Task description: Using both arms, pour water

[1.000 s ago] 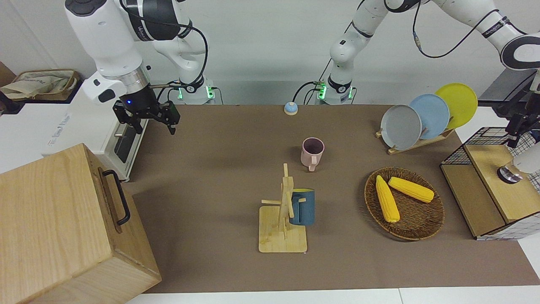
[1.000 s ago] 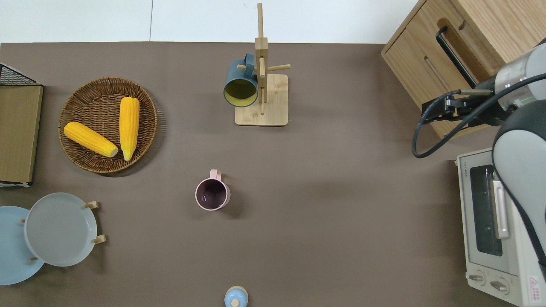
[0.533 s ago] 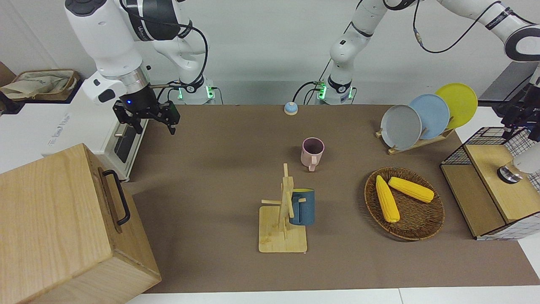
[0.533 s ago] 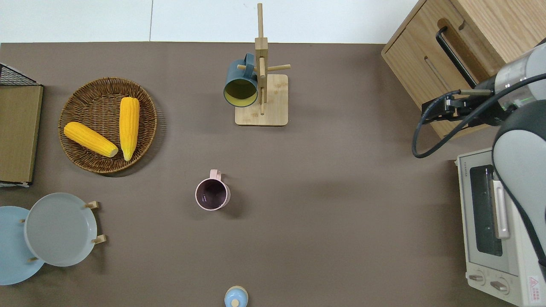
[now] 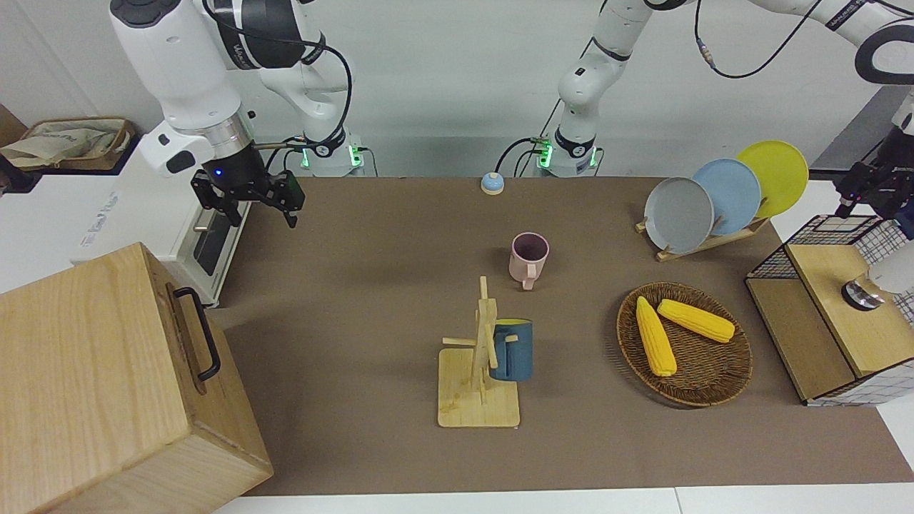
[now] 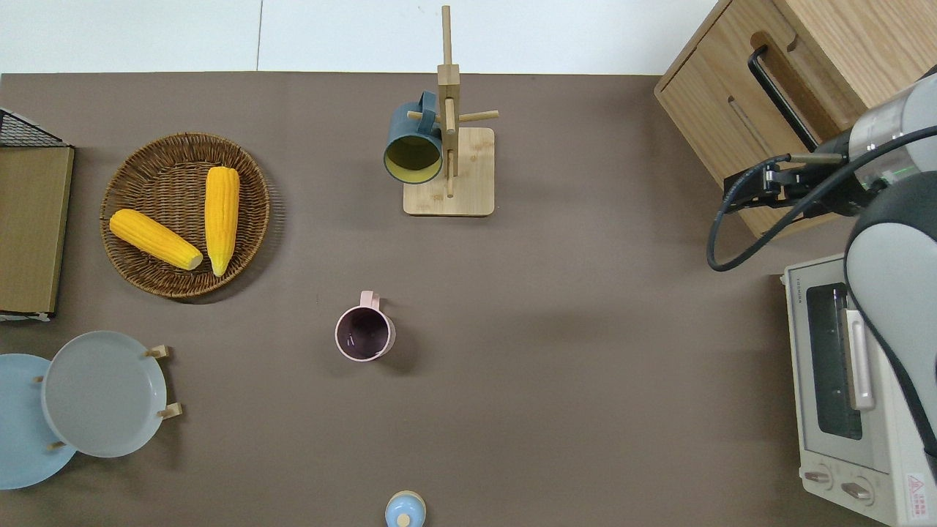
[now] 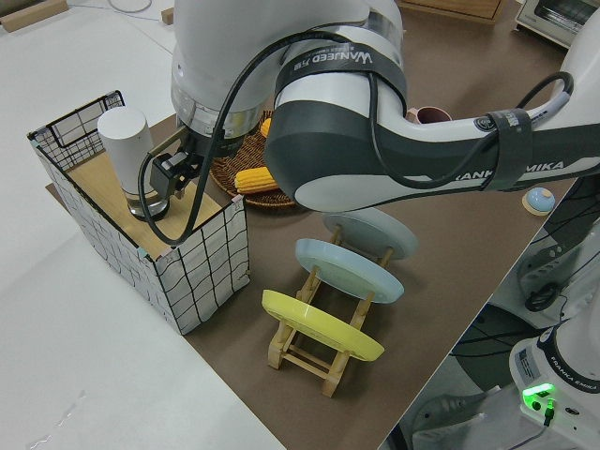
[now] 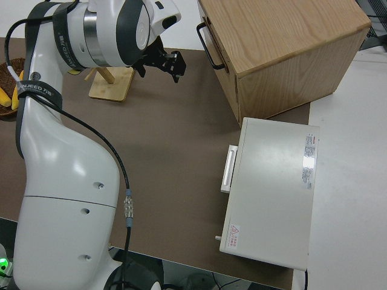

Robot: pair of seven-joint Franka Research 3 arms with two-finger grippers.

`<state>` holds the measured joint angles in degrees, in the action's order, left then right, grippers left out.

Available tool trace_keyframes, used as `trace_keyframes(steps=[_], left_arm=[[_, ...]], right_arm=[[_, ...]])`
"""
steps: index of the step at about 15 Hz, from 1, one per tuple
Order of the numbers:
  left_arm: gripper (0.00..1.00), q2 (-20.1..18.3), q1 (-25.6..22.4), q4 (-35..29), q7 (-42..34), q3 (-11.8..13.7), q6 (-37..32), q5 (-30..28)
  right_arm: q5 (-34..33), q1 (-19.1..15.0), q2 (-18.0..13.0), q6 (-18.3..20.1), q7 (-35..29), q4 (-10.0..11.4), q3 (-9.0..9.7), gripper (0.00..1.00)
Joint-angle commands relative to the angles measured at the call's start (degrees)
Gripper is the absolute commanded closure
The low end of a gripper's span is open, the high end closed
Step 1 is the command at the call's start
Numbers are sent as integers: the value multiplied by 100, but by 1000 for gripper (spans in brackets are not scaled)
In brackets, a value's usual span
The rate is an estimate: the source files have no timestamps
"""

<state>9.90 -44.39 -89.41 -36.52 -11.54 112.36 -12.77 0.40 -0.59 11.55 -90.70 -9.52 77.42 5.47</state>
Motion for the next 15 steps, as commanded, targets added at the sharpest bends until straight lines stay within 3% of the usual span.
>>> trace_keyframes(steps=[1, 5, 11, 15], left_arm=[[2, -216, 202, 20, 575, -111, -328, 494], [2, -435, 501, 11, 1409, -418, -670, 1144], [2, -541, 633, 11, 2000, -981, -908, 1418], [2, -533, 799, 20, 2105, -1017, -1145, 1400]], right_arm=[[100, -134, -144, -123, 108, 194, 85, 9], [100, -134, -144, -123, 108, 194, 85, 9], [100, -134, -144, -123, 108, 194, 85, 9], [100, -134, -144, -123, 108, 194, 85, 9]])
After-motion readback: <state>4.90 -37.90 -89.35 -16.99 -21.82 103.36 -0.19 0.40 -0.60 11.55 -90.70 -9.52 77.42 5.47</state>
